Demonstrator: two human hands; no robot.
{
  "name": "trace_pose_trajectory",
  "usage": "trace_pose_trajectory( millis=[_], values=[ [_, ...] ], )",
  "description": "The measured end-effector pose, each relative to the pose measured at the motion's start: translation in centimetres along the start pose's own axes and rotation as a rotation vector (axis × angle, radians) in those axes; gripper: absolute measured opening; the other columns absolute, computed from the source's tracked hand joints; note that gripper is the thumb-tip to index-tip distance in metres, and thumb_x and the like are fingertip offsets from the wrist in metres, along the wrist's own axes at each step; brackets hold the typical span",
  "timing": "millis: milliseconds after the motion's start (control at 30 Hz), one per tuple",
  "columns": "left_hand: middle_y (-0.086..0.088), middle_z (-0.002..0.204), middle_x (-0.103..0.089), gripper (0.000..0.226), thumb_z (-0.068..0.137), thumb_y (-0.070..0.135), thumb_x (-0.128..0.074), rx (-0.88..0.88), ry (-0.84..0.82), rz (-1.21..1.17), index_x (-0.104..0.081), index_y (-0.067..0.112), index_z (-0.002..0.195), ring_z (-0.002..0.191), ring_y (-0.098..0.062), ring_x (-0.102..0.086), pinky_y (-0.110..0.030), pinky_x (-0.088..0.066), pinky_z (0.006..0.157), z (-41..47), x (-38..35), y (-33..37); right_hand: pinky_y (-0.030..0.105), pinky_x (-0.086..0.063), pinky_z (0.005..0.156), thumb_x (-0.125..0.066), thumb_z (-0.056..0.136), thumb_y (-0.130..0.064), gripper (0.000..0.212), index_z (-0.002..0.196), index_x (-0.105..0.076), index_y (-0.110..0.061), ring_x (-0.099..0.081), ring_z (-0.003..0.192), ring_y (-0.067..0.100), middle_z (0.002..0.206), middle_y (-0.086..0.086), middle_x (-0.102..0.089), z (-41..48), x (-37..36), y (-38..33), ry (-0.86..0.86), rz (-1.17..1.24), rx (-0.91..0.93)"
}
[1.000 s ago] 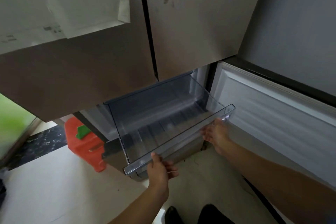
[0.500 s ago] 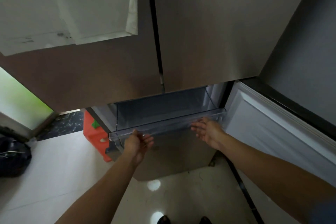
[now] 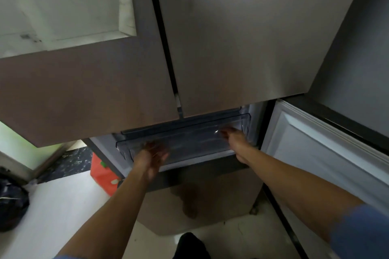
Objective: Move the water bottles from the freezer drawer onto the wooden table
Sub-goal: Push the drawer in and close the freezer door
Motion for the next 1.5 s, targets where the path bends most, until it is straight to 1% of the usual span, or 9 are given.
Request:
trace_pose_trajectory(
  millis=[100,333,433,533,733,833,1167,1367,1500],
  values=[
    [-0.016,0.141,-0.047,0.032,0.104,0.014,-0.028,-0.045,0.021,0.055,-0.046,0.009,0.131,0.117,-0.032,-0.054,-0.041,-0.045,0.095,2.6,0.0,0.8,0.019,-0.04,0.065,-0.042,0.102,-0.022,0.027,0.11,-0.064,-0.009,-0.058,0.082,0.01,0.1,0.003,-0.065,2.0,-0.4,-0.9,-0.003,0.014,0.044],
    [-0.014,0.101,-0.062,0.036,0.102,0.01,-0.032,-0.17,0.087,0.192,-0.046,0.003,0.134,0.079,-0.022,-0.06,-0.036,-0.051,0.077,6.5,0.8,0.7,0.029,-0.043,0.08,-0.042,0.101,-0.017,0.026,0.111,-0.06,-0.002,-0.055,0.089,0.021,0.099,0.012,-0.06,4.7,-0.9,-1.3,-0.026,-0.067,0.142],
    [-0.008,0.083,-0.059,0.035,0.102,0.014,-0.032,-0.148,0.097,0.285,-0.049,0.005,0.131,0.071,-0.022,-0.056,-0.033,-0.049,0.066,5.6,0.7,0.2,0.026,-0.042,0.068,-0.041,0.101,-0.018,0.018,0.107,-0.057,-0.013,-0.054,0.088,0.017,0.096,0.005,-0.06,3.3,-0.6,-1.7,-0.074,-0.067,0.142],
    [-0.013,0.094,-0.06,0.028,0.1,0.014,-0.037,-0.106,0.104,0.415,-0.055,0.005,0.12,0.081,-0.025,-0.058,-0.037,-0.05,0.069,3.0,0.2,-0.1,0.028,-0.044,0.066,-0.047,0.1,-0.024,0.012,0.105,-0.056,-0.018,-0.056,0.091,0.019,0.098,0.006,-0.061,1.5,0.5,-2.3,-0.06,-0.091,0.122],
    [-0.012,0.079,-0.059,0.015,0.098,0.015,-0.047,-0.251,0.069,0.9,-0.057,0.005,0.092,0.072,-0.025,-0.057,-0.036,-0.048,0.067,-4.8,-2.1,0.3,0.031,-0.046,0.083,-0.055,0.095,-0.026,0.014,0.099,-0.066,-0.018,-0.057,0.091,0.021,0.094,0.001,-0.062,-2.9,4.0,-4.0,0.018,-0.522,0.313],
    [-0.007,0.08,-0.063,0.011,0.095,0.02,-0.053,-0.376,0.02,1.306,-0.059,0.012,0.091,0.076,-0.021,-0.059,-0.036,-0.05,0.074,-7.1,-2.9,0.0,0.028,-0.046,0.075,-0.056,0.095,-0.025,0.012,0.101,-0.064,-0.02,-0.06,0.085,0.017,0.096,0.002,-0.067,-6.1,5.7,-4.6,0.054,-0.678,0.433],
    [-0.001,0.087,-0.062,0.012,0.094,0.031,-0.052,-0.7,-0.26,1.743,-0.056,0.021,0.091,0.077,-0.015,-0.057,-0.035,-0.051,0.07,-13.8,-8.5,-3.0,0.032,-0.047,0.075,-0.059,0.091,-0.025,0.021,0.111,-0.064,-0.019,-0.059,0.093,0.02,0.103,0.001,-0.064,-19.7,17.8,-10.6,0.582,-0.94,0.862],
    [0.0,0.087,-0.061,0.015,0.093,0.035,-0.049,-0.76,-0.394,1.807,-0.056,0.021,0.093,0.08,-0.018,-0.059,-0.038,-0.053,0.075,-19.5,-7.6,-6.3,0.048,-0.039,0.094,-0.039,0.093,-0.059,0.057,0.131,-0.049,-0.018,-0.053,0.112,0.036,0.126,0.016,-0.056,-23.9,28.3,-5.3,0.69,-1.228,0.195],
    [-0.004,0.094,-0.065,0.019,0.092,0.036,-0.048,-0.735,-0.453,1.859,-0.056,0.019,0.093,0.088,-0.024,-0.062,-0.036,-0.051,0.073,-22.8,-4.9,-8.5,0.046,-0.04,0.093,-0.035,0.095,-0.057,0.059,0.134,-0.045,-0.014,-0.053,0.112,0.037,0.127,0.02,-0.055,-27.4,29.3,-3.2,0.682,-1.281,0.219]
  ],
)
Point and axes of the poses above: each hand's wrist, its own z-axis towards the middle knuckle, its own x-axis out of the back of the hand, y = z × x, the point moved 6 cm from there along z, towards the middle knuckle
